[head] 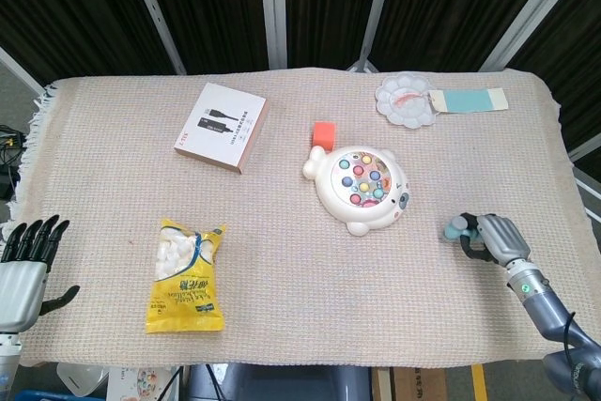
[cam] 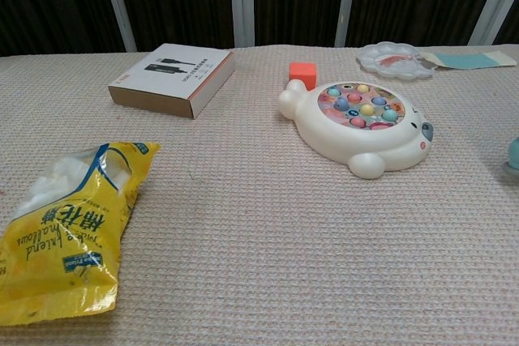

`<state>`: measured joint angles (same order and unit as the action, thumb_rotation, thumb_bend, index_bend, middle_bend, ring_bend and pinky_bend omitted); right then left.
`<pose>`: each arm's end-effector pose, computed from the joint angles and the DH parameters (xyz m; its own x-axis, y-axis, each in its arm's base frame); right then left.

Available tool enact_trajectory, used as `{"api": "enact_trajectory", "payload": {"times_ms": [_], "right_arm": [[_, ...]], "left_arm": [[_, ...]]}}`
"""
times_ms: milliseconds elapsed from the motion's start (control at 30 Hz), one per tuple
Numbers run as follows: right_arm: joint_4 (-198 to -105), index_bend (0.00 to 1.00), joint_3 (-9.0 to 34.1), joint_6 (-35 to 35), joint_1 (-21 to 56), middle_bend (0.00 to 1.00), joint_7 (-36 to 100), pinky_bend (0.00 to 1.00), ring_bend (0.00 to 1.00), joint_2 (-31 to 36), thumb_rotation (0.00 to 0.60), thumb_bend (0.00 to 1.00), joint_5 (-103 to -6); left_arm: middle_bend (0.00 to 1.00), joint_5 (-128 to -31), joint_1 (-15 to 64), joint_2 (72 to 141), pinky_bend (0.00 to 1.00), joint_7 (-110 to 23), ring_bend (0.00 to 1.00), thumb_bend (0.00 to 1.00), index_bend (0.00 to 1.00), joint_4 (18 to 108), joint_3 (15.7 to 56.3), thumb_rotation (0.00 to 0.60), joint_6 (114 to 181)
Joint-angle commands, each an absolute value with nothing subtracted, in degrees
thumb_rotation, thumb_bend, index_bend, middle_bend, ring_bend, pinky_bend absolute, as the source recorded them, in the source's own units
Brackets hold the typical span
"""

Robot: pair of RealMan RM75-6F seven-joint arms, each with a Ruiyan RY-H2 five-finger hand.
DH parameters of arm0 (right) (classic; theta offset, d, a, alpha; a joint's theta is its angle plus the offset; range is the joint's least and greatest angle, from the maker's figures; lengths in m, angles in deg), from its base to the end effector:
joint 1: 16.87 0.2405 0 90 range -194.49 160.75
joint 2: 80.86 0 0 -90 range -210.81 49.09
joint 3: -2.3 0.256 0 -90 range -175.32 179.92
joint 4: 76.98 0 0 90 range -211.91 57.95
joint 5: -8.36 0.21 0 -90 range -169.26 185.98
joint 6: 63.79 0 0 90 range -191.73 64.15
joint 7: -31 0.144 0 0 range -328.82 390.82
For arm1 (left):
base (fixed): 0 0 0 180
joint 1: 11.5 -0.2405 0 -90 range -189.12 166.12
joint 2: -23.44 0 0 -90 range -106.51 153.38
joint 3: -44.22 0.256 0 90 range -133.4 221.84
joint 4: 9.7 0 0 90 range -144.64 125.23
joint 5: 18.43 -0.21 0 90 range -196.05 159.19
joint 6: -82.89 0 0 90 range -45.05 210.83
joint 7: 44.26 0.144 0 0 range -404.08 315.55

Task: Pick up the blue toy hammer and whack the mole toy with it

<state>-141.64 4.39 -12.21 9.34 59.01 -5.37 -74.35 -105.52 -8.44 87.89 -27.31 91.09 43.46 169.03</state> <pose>-0.3498 -0.3076 0.0880 0.2328 -0.3904 0.8907 -0.9701 -0.0293 0.2408 -0.2849 0.1618 0.1421 0.5247 0.0380 0.8504 0.8512 -0.0151 -0.5246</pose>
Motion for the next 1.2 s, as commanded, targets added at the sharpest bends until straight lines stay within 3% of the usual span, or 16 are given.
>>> {"api": "enact_trajectory", "payload": {"times_ms": [33, 433, 700, 900, 1200], "right_arm": [[-141.78, 0.8, 4.33, -11.71, 9.22, 0.69, 59.47, 0.31, 0.52, -5.45, 0.6, 0.83, -74.63], [-141.58, 0.9, 4.34, -7.66, 8.97, 0.76, 62.23, 0.38, 0.6, -4.75, 0.6, 0.89, -76.97], [-147.22, 0.98, 6.18, -5.24, 11.71, 0.82, 60.43, 0.43, 0.66, -7.04, 0.6, 0.94, -79.44], [-153.42, 1.0, 9.05, -7.31, 15.56, 0.83, 54.49, 0.45, 0.68, -9.48, 0.6, 0.96, -78.67], [-158.69, 1.0, 13.61, -15.76, 23.44, 0.84, 40.87, 0.46, 0.69, -9.3, 0.6, 0.98, -72.9]], "left_arm": [[0.0, -105.5, -8.45, 87.86, 0.0, -27.23, 0.0, 0.15, 0.0, 91.15, 43.49, 0.6, 169.04], [0.0, -105.61, -8.46, 87.76, 0.0, -26.64, 0.0, 0.15, 0.0, 91.72, 43.62, 0.6, 169.11], [0.0, -106.07, -8.03, 87.9, 0.0, -26.18, 0.0, 0.15, 0.0, 91.99, 43.6, 0.6, 168.78], [0.0, -105.86, -7.78, 88.13, 0.0, -26.33, 0.0, 0.15, 0.0, 91.75, 43.56, 0.6, 168.34], [0.0, -104.81, -7.07, 88.55, 0.0, -27.06, 0.0, 0.15, 0.0, 90.8, 43.21, 0.6, 167.05]]}}
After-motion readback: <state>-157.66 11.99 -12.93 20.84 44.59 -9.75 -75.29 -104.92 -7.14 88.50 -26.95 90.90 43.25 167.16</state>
